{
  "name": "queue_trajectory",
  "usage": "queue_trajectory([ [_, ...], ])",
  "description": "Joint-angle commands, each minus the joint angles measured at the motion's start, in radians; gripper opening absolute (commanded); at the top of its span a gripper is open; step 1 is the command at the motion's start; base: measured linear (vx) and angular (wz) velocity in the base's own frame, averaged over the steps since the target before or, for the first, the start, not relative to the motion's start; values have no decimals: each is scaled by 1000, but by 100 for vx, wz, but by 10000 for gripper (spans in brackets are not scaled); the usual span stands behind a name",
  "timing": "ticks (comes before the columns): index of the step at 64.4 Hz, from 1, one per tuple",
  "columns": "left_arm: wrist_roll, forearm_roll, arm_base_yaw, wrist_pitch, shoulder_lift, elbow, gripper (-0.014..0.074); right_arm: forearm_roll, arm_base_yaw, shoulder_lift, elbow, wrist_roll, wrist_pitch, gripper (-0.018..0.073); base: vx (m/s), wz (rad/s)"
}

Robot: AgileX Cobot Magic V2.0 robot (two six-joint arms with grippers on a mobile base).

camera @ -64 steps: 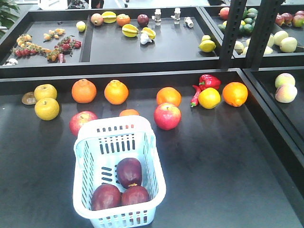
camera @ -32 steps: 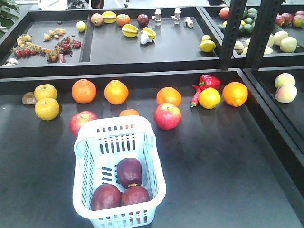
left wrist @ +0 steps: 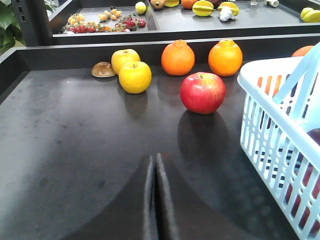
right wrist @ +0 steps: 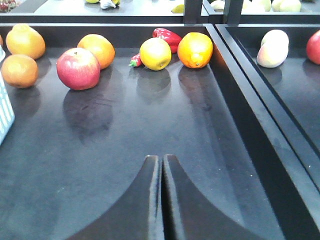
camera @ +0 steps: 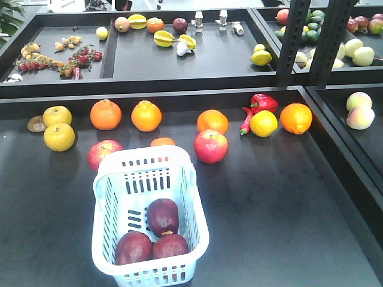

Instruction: Pick three apples into basket with both arms

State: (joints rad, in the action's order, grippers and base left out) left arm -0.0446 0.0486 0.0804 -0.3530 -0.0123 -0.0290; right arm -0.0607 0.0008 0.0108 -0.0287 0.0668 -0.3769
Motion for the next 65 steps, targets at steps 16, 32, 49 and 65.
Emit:
queue_trajectory([
  [16, 4, 2, 0, 70, -13, 32, -6, 5, -2, 8, -3, 0, 68, -4, 0, 0],
  [32, 4, 2, 0, 70, -13, 32, -6, 5, -2, 8, -3, 0, 68, -4, 0, 0],
  [49, 4, 2, 0, 70, -13, 32, -6, 5, -2, 8, -3, 0, 68, -4, 0, 0],
  [65, 4, 2, 0, 70, -13, 32, -6, 5, -2, 8, -3, 0, 68, -4, 0, 0],
])
